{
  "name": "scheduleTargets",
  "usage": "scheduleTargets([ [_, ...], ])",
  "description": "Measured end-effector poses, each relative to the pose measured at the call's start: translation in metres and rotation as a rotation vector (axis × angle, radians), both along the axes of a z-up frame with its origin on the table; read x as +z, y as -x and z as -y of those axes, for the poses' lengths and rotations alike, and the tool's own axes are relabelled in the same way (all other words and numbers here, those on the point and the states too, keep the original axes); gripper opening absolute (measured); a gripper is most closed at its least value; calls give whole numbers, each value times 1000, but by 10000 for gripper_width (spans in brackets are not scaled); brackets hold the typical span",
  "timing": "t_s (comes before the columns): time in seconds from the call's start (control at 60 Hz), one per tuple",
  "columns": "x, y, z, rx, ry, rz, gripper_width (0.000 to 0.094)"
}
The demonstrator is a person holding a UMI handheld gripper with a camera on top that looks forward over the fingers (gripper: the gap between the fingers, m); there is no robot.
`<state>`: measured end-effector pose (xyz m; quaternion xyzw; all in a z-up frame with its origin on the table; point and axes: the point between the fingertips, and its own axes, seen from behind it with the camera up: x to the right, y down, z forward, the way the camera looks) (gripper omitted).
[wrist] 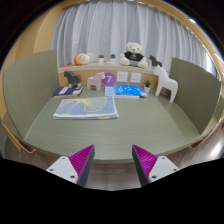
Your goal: Fold towel
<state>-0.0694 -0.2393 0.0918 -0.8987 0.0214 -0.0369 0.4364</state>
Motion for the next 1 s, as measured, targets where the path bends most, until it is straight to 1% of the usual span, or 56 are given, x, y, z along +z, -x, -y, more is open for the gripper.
scheduleTargets([
  [0.183,-33,135,-76,144,36,-39,751],
  [0.333,-43,229,-155,212,40,-61,754],
  [0.45,-55,275,-216,234,44,-64,753],
  [0.583,-73,303,-271,246,63,-47,747],
  [0.7,-90,301,-299,232,93,13,691],
  [0.767,-106,293,-302,228,143,61,612],
  [0.783,-103,296,-305,239,126,52,575],
  [0.817,-105,292,-306,219,123,51,489],
  [0.85,-105,291,-307,199,114,33,424],
  [0.917,-103,279,-304,148,94,54,202],
  [0.95,-103,277,-304,139,86,71,119],
  [0.967,-103,275,-304,135,85,81,98],
  [1.0,-104,273,-308,138,93,84,96],
])
